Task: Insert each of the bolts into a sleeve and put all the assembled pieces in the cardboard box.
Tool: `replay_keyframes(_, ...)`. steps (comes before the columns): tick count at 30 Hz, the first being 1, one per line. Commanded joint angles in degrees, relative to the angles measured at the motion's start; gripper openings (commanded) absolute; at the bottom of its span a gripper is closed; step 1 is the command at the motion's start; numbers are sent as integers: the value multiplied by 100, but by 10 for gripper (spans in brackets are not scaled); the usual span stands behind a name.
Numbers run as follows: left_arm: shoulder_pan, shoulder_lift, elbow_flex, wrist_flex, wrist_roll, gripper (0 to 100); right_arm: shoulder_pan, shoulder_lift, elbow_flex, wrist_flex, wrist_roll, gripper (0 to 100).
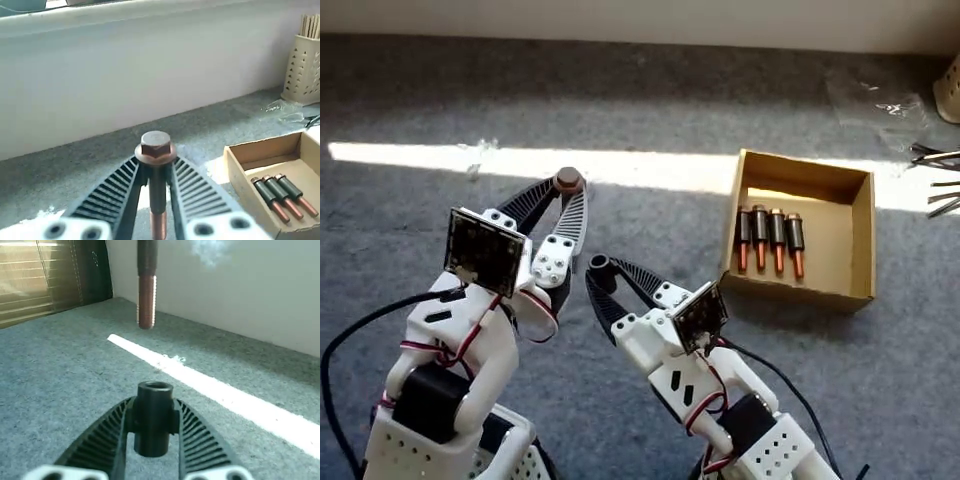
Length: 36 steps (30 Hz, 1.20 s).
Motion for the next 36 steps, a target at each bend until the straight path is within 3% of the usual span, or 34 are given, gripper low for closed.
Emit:
replay_keyframes(1, 101, -154, 75, -501, 598, 5, -40, -57, 532, -321, -62, 4)
replay_keyframes(6, 127, -268, 57, -545, 624, 5, 75, -57, 532, -453, -62, 4)
replay_keyframes(12, 92, -382, 75, -545, 1363, 5, 470, -48, 681, -936, -53, 4)
replay_keyframes(19, 127, -409, 84, -782, 1424, 5, 453, -48, 690, -936, -35, 4)
replay_keyframes(24, 365, -409, 84, -800, 1433, 5, 453, -48, 734, -936, 624, 4)
replay_keyframes(31, 831, -400, 92, -791, 1389, 6, 295, -48, 734, -910, 695, 4)
replay_keyframes(36, 848, -409, 347, -826, 1389, 6, 330, -48, 716, -910, 1222, 4)
